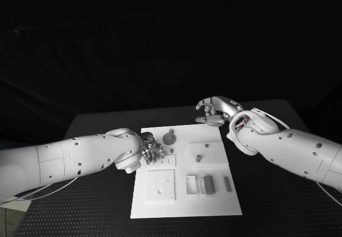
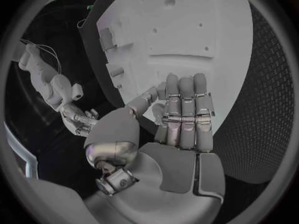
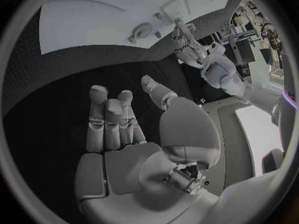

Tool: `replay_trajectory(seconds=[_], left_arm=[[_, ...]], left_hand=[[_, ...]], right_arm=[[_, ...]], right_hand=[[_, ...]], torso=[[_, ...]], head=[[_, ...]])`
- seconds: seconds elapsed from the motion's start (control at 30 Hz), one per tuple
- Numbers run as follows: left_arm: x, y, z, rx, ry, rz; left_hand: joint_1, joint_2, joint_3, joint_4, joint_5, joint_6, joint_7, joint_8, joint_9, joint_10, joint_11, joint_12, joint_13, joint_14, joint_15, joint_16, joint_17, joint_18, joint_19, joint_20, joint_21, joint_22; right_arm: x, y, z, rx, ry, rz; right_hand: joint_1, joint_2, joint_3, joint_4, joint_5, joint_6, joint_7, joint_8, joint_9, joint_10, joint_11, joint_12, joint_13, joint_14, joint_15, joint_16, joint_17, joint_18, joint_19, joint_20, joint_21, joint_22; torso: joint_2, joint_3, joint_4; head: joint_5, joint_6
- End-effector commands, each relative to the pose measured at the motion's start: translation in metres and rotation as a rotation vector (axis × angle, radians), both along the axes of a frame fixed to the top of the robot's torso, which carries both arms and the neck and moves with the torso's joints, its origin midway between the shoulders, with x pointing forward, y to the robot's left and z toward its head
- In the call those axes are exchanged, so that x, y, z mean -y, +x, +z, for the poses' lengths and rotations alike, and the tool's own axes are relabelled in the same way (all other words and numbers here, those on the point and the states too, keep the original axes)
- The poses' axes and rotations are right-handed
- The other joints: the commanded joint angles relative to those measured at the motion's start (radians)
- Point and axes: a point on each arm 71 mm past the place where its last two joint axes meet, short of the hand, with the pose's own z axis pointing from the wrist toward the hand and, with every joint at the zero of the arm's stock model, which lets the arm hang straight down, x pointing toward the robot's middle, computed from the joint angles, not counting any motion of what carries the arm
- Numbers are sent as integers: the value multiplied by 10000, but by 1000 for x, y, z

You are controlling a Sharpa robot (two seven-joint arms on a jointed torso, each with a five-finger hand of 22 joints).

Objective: Assemble the parts on the task board

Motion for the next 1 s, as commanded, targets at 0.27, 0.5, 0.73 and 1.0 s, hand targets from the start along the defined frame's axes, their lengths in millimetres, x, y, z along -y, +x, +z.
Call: replay_trajectory(seconds=[0.27, 0.5, 0.73, 1.0], left_arm=[[0, -2, -5, -194, 411, -239], [1, -3, -6, -259, 424, -307], [3, -3, -6, -276, 433, -329], [4, -2, -6, -157, 447, -325]], left_hand=[[-28, -5, 10, 20, -93, 616, -650, 64, 130, -90, -81, 232, 69, -108, -40, 289, -92, 110, 52, -23, 89, 141], [-44, -39, 4, 19, -119, 674, -685, 89, 225, -89, -119, 407, 118, -119, -72, 526, -175, 124, 111, -52, 131, 263], [-54, -52, 4, 24, -120, 683, -695, 92, 273, -116, -130, 494, 140, -148, -85, 651, -237, 124, 121, -63, 142, 329], [-67, -65, -1, 31, -154, 682, -695, 87, 301, -143, -131, 544, 147, -179, -89, 723, -288, 121, 119, -67, 140, 368]], right_arm=[[-3, 0, 0, -69, 5, 112], [-3, 0, 0, -98, -12, 112], [-4, 0, -1, -130, -27, 117], [-4, 0, -1, -146, -39, 112]], right_hand=[[105, 29, -25, -35, 59, 71, 128, 53, -20, -8, -58, 67, -23, 67, 15, 30, 10, 405, 23, -29, -65, 143], [101, 36, -31, -36, 59, 75, 128, 53, -21, -8, -58, 68, -27, 66, 16, 28, 10, 404, 22, -28, -67, 143], [97, 41, -39, -39, 59, 81, 128, 54, -23, -9, -58, 69, -31, 64, 16, 26, 9, 404, 20, -26, -71, 143], [94, 45, -47, -43, 59, 84, 127, 54, -25, -10, -58, 70, -37, 63, 15, 24, 9, 404, 19, -24, -74, 144]], torso=[[-1, -1, 4], [-5, 9, -2], [-9, 11, 9], [-11, 17, 1]], head=[[-7, -76], [-18, -113], [-28, -138], [-42, -156]])
